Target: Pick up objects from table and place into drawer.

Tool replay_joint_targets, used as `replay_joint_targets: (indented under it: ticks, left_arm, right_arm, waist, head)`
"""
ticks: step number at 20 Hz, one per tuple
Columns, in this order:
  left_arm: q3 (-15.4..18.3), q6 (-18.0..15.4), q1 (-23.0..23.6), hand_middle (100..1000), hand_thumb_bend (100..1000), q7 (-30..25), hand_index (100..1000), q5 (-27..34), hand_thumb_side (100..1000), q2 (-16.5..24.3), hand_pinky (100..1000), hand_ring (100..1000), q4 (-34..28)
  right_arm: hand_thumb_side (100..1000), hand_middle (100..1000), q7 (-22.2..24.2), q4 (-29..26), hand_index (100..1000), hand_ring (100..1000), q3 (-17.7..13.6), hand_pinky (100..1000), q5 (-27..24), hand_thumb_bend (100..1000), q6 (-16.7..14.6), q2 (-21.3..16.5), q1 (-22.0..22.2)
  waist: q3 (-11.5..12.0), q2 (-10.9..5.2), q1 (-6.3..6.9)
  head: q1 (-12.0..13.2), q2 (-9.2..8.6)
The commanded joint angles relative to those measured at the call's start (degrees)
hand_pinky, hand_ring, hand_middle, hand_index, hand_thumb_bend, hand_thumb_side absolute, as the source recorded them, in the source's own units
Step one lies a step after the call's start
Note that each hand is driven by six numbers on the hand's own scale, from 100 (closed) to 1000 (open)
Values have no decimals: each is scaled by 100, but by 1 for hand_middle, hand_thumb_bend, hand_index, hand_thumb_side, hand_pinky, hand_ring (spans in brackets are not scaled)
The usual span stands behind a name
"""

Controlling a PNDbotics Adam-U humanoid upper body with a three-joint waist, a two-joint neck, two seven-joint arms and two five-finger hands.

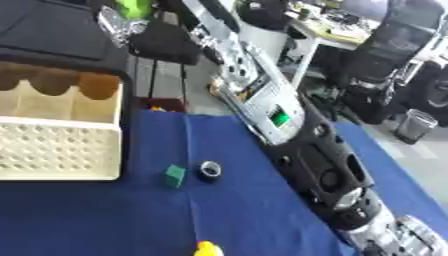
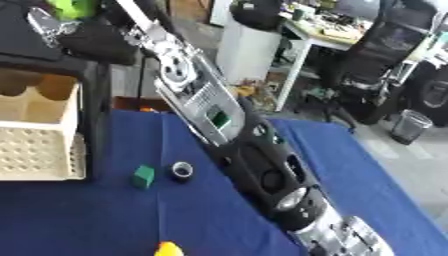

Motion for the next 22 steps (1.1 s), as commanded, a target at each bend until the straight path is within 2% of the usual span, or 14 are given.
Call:
replay_joint_targets:
  ticks: [1,15,22]
  left_arm:
    - [43,31,-80,747,109,-14,833,-37,1000,24,513,734,-76]
    - [18,22,-173,747,108,-72,833,-89,1000,-43,510,733,-76]
    - [9,33,-189,747,108,-90,834,-182,1000,-68,509,733,-76]
  right_arm:
    - [446,332,51,-150,751,732,-16,516,-65,100,-8,-47,-158]
    - [449,316,296,-75,756,742,60,529,-64,100,-149,-20,-27]
    - [454,314,332,-378,758,749,-54,536,-189,100,-301,-426,412]
  waist:
    - [18,-120,31]
    - [236,60,-63]
    - [303,176,-133]
  head:
    - [-46,-100]
    - [-79,-289]
    - [-78,-362]
